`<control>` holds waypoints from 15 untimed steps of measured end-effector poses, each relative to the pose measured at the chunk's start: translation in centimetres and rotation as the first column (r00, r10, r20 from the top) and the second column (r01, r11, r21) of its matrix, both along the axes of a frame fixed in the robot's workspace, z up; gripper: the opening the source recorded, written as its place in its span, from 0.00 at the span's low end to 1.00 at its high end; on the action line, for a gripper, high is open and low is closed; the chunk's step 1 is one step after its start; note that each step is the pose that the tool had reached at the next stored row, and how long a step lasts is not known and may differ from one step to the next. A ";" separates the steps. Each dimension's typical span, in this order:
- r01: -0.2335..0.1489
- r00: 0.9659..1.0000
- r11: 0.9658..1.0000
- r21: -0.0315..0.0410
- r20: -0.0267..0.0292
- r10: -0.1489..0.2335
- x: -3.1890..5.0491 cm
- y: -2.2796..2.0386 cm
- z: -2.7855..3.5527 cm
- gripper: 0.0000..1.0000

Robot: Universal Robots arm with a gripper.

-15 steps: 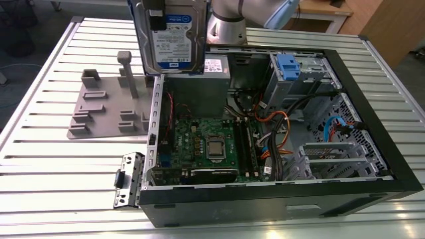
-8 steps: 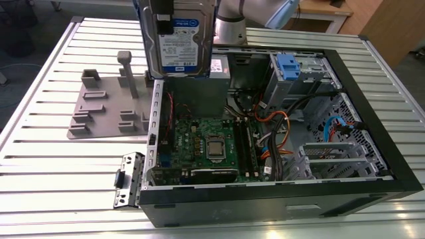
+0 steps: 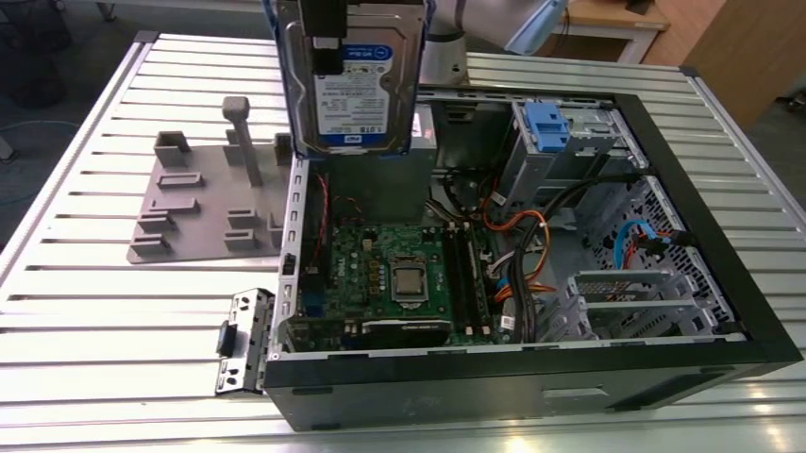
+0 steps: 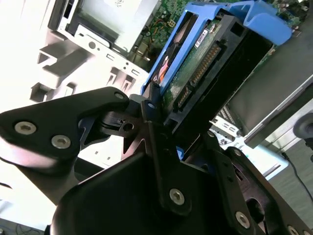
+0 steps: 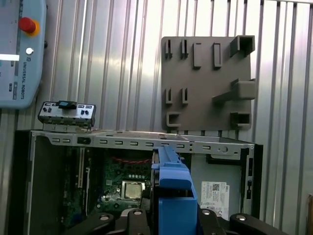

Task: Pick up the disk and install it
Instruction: 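Pick up the disk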

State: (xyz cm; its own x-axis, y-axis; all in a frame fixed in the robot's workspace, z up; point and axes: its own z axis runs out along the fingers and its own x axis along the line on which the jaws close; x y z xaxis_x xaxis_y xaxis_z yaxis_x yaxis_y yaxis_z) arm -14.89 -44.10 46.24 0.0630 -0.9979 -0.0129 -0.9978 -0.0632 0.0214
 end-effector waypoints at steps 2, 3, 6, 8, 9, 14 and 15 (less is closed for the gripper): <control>0.000 1.000 1.000 0.000 0.000 0.000 0.24 -0.25 -0.01 0.36; 0.000 1.000 1.000 0.000 0.000 0.000 0.35 -0.38 -0.02 0.36; 0.000 1.000 1.000 0.000 0.000 0.000 0.72 -0.77 -0.03 0.36; 0.000 1.000 1.000 0.000 0.000 0.000 0.94 -1.03 -0.04 0.36; 0.000 1.000 1.000 0.000 0.000 0.000 1.05 -1.15 -0.04 0.36; 0.000 1.000 1.000 0.000 0.000 0.000 1.61 -1.79 -0.07 0.36; 0.000 1.000 1.000 0.000 0.000 0.000 1.72 -1.92 -0.08 0.36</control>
